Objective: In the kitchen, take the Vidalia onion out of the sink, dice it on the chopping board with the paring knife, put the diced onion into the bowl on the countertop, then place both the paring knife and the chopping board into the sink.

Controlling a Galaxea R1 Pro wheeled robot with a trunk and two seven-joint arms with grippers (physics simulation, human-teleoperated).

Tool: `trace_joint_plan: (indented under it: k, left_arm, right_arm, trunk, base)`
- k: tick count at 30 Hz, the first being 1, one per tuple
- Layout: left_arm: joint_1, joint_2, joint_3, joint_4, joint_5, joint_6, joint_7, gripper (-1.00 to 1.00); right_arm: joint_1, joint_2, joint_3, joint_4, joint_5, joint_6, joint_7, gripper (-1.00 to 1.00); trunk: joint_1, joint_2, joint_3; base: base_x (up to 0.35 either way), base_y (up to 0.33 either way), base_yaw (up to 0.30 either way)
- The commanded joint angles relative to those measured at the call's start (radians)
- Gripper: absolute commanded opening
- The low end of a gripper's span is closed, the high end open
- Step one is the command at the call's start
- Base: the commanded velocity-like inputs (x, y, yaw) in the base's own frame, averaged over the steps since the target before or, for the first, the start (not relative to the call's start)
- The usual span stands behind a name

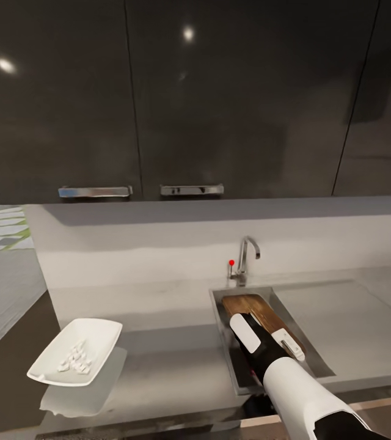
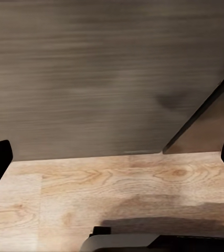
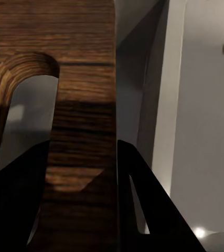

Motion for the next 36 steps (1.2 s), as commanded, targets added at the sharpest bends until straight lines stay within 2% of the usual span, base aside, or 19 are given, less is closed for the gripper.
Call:
trace_joint_plan:
  k: [1,36]
  left_arm:
    - [0.001,0.0,-0.003,-0.001,0.006,-0.002,0.004,1.0]
    - [0.001,0.0,-0.003,-0.001,0.006,-0.002,0.004,1.0]
  right_arm:
    - [-0.001,0.0,0.003,0.0,-0.004,-0.01,-0.002,-1.0]
    - [-0.001,0.0,0.005,0.0,-0.004,-0.012,0.012,-1.0]
  trunk:
    - [0.0,-0.001,-0.002]
    - [0.0,-0.001,-0.058]
  base:
    - [0.0,-0.03,0.0]
    - [0.017,-0.014,0.0]
